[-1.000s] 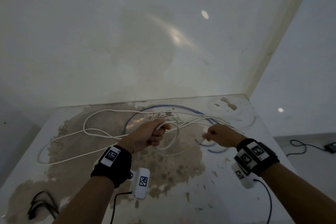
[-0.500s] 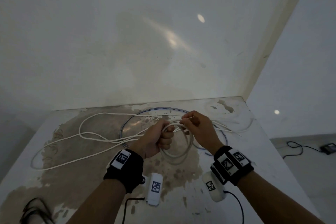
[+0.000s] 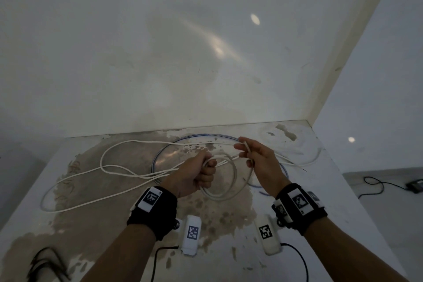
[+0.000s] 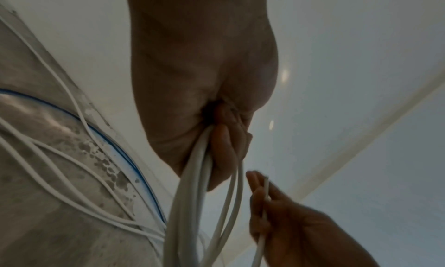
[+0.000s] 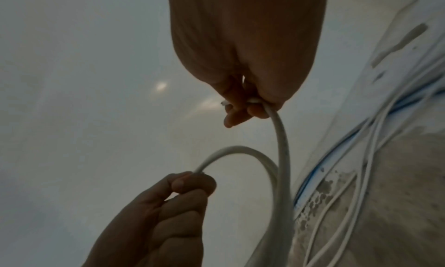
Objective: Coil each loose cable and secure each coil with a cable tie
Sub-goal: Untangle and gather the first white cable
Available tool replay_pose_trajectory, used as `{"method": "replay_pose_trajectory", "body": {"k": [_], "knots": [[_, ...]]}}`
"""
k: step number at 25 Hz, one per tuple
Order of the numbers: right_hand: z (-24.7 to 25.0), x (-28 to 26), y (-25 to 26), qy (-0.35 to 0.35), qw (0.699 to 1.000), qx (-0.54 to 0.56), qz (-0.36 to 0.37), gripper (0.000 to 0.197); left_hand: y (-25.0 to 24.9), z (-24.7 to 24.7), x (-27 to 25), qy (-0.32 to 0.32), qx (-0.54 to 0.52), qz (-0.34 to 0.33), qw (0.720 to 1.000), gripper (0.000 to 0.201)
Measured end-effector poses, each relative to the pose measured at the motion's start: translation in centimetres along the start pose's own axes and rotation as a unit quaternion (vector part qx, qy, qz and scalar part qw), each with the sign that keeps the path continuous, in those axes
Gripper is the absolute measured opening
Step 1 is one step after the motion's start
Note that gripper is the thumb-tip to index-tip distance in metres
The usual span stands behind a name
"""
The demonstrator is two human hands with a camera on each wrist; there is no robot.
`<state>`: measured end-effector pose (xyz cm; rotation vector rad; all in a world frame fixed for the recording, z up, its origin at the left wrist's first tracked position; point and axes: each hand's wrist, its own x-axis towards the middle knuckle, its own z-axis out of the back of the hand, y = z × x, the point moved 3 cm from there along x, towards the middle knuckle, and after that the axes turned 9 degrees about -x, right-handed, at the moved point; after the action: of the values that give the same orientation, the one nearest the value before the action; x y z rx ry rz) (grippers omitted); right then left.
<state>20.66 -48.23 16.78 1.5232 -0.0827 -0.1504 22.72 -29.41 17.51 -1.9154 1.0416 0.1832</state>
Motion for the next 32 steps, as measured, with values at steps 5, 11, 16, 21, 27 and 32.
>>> {"method": "replay_pose_trajectory", "body": {"k": [5, 11, 16, 21, 27, 32], "knots": [[-2.5, -0.8, 1.7, 0.102, 0.979, -0.149, 0.100, 0.037, 0.1, -1.1, -0.3, 0.011, 0.025, 0.023, 0.999, 0.035], [-2.6, -1.3, 1.4, 0.123, 0.937, -0.285, 0.158, 0.036, -0.3, -0.9, -0.2, -0.035, 0.052, 0.003, 0.998, 0.032], [-2.2, -1.6, -0.1, 0.153, 0.865, -0.417, 0.234, 0.044, -0.5, -2.0, -1.1, -0.083, 0.392, -0.074, 0.913, 0.027], [-2.7, -2.3, -0.8, 0.204, 0.830, -0.438, 0.280, 0.048, 0.5, -1.2, -1.5, -0.067, 0.435, -0.125, 0.889, 0.040], [-3.3, -2.6, -1.4, 0.201, 0.909, -0.324, 0.167, 0.036, 1.5, 0.2, -3.7, -0.097, 0.254, -0.129, 0.954, 0.031], [-5.9, -3.1, -0.8, 0.240, 0.893, -0.334, 0.182, 0.034, 2.5, 1.9, -4.8, -0.148, 0.135, -0.089, 0.976, 0.038]]}}
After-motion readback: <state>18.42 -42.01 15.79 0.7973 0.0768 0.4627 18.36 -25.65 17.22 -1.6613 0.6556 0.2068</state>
